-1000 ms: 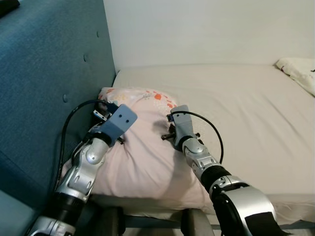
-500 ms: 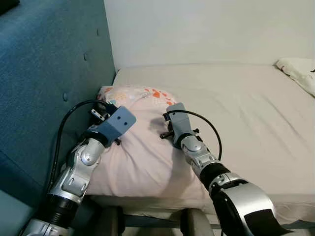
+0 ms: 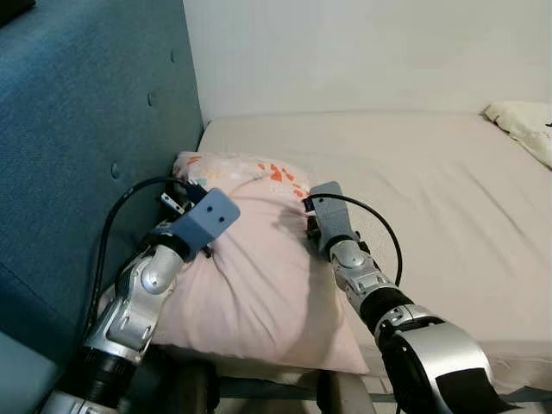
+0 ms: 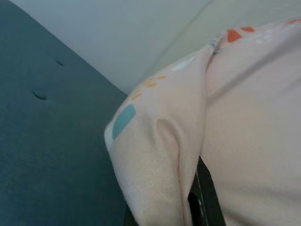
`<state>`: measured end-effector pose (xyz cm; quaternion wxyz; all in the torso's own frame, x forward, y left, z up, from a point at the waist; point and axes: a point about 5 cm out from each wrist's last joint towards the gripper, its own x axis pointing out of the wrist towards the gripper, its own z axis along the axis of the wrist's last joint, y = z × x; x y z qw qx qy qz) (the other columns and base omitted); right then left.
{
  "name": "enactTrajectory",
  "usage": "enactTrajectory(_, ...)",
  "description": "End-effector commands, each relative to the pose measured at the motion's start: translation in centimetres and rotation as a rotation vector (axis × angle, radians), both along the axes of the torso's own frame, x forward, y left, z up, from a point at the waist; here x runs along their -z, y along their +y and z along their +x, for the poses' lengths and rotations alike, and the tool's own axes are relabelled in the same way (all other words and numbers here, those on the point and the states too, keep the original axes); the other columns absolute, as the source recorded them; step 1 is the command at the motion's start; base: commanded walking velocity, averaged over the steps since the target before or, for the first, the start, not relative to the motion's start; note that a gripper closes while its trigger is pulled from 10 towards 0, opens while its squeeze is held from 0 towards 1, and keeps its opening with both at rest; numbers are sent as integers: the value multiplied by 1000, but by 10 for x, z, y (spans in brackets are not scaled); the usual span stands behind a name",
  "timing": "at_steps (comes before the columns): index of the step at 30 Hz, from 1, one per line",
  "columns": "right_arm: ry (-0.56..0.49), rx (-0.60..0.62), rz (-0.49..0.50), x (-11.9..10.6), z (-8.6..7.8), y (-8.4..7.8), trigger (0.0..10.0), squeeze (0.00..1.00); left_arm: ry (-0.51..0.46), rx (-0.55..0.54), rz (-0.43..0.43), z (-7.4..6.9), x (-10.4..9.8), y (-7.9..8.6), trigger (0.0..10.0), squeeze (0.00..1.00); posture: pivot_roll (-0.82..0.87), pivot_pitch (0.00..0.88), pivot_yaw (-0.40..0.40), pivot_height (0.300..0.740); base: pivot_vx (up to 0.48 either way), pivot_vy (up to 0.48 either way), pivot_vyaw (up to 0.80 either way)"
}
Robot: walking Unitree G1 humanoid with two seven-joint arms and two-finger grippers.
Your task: Clean up the room
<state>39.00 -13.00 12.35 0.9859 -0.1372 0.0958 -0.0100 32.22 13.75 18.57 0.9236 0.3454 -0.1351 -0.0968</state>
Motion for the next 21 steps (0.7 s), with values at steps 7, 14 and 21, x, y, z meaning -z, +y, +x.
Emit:
enactTrajectory(7,-13,79,81,20,-12,-3,10000,0,117,20,-25,-23,36,-15,10000,0,172,194,-12,612,0,0,0)
enactTrajectory(14,-59,72,76,21,-15,-1,10000,0,142,-37,-143,-24,48,-16,10000,0,164,199,-11,612,0,0,0)
enactTrajectory(21,-55,111,61,28,-20,-11,10000,0,219,-125,-317,-17,59,-18,10000,24,145,196,-14,612,0,0,0)
